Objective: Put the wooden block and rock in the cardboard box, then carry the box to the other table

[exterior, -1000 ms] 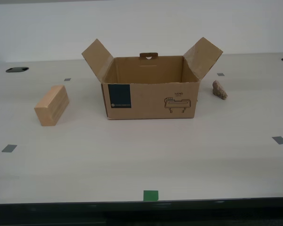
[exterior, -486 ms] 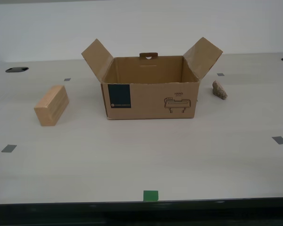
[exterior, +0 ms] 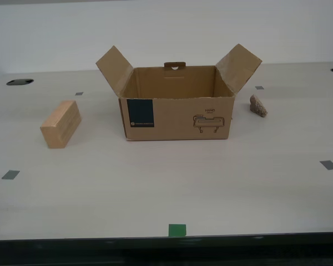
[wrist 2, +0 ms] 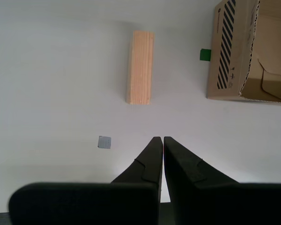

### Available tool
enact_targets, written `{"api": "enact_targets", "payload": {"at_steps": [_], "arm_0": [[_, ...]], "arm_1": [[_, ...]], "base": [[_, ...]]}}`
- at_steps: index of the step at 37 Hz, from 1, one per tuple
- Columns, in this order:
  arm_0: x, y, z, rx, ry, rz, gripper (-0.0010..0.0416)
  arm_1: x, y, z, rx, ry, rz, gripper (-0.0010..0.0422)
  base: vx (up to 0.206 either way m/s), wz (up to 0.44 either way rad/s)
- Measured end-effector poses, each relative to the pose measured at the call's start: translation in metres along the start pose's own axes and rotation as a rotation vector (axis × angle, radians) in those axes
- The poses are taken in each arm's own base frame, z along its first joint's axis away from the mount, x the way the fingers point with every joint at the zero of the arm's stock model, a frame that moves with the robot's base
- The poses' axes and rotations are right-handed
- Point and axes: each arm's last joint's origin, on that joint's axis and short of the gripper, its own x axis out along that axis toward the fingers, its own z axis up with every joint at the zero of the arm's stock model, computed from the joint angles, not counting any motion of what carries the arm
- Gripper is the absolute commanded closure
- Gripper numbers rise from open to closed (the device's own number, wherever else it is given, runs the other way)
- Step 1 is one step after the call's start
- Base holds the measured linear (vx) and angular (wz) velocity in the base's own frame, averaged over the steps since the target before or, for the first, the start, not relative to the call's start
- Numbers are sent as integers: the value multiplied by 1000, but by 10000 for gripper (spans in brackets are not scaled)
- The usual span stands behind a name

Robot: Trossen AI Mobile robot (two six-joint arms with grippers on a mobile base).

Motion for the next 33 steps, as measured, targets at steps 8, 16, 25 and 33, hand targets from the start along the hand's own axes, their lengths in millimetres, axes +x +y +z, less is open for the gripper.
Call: {"api": "enact_targets", "payload": {"at_steps": [8, 16, 25, 33], "arm_0": [[0, 0, 0, 8, -1, 1, 405], [0, 0, 0, 20, -2, 1, 403], [0, 0, 1, 38, -10, 1, 403], [0, 0, 1, 82, -13, 1, 403]], "arm_1": [[0, 0, 1, 3, -13, -2, 412], [0, 0, 2, 18, -21, -2, 412], [0, -1, 5, 23, -51, -6, 412], [0, -1, 5, 30, -51, -6, 411]], "base": [[0, 0], [0, 0], [0, 0], [0, 0]]}}
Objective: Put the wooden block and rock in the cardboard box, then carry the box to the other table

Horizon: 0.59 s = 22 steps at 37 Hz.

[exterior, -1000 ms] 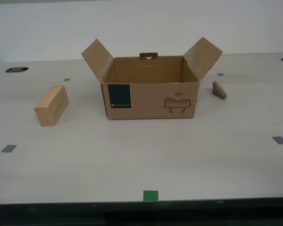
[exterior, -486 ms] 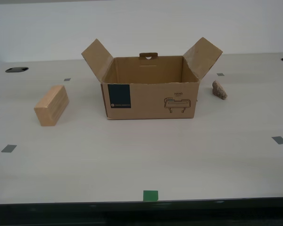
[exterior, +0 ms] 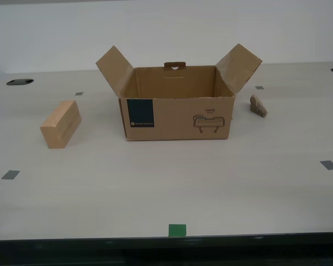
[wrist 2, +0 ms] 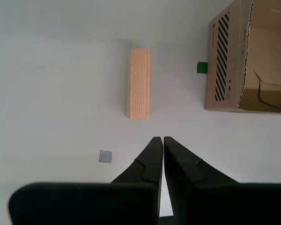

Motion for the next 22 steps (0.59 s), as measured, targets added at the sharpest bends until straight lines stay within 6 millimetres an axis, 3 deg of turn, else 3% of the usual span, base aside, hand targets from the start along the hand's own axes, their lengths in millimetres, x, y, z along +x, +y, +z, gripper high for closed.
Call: {"api": "enact_targets", "payload": {"at_steps": [4, 22], "arm_0": [[0, -1, 0, -25, -1, -37, 403], [2, -3, -3, -31, 38, -81, 403]], "arm_1": [[0, 0, 0, 27, 1, 0, 391], [0, 0, 0, 29, 0, 0, 215]], "base": [[0, 0], [0, 0]]}}
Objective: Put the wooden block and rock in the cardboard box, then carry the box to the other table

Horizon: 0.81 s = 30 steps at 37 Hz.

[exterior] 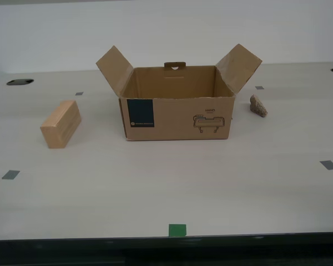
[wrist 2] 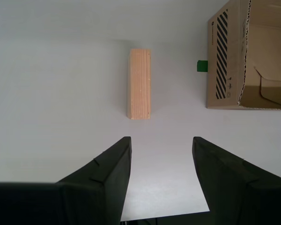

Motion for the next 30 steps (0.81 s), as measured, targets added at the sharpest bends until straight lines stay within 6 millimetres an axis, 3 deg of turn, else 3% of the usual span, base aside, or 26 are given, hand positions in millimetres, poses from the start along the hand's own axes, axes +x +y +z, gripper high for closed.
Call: {"api": "enact_targets", "payload": {"at_steps": [14, 30], "arm_0": [[0, 0, -2, -23, 17, 0, 402], [9, 0, -5, -40, 51, -3, 403]], "arm_1": [[0, 0, 0, 0, 0, 0, 128], [0, 0, 0, 0, 0, 0, 117]], "base": [[0, 0], [0, 0]]}}
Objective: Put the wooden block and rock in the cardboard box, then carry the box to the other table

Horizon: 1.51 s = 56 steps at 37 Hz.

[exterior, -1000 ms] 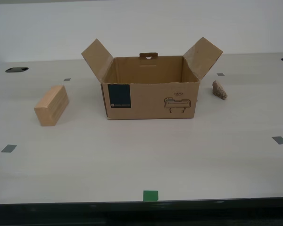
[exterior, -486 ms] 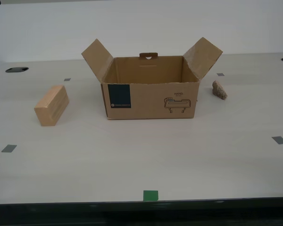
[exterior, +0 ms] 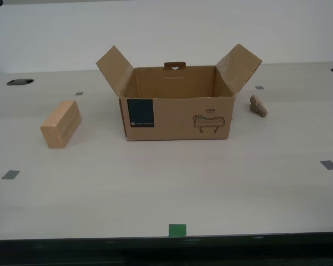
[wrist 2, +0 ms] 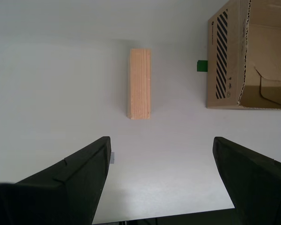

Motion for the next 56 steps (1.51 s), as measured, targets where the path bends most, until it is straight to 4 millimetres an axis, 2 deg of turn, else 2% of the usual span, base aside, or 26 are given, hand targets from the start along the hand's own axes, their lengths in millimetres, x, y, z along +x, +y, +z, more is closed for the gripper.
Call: {"api": "enact_targets", "payload": {"at_steps": [7, 23, 56], "arm_0": [[6, 0, 2, 49, -16, 1, 402], [12, 0, 2, -5, -16, 1, 402], [12, 1, -2, 28, 23, 2, 403]], "arm_1": [[1, 0, 0, -1, 4, 1, 117], [1, 0, 0, 19, -1, 0, 117], [1, 0, 2, 27, -18, 0, 117]], "base": [[0, 0], [0, 0], [0, 0]]}}
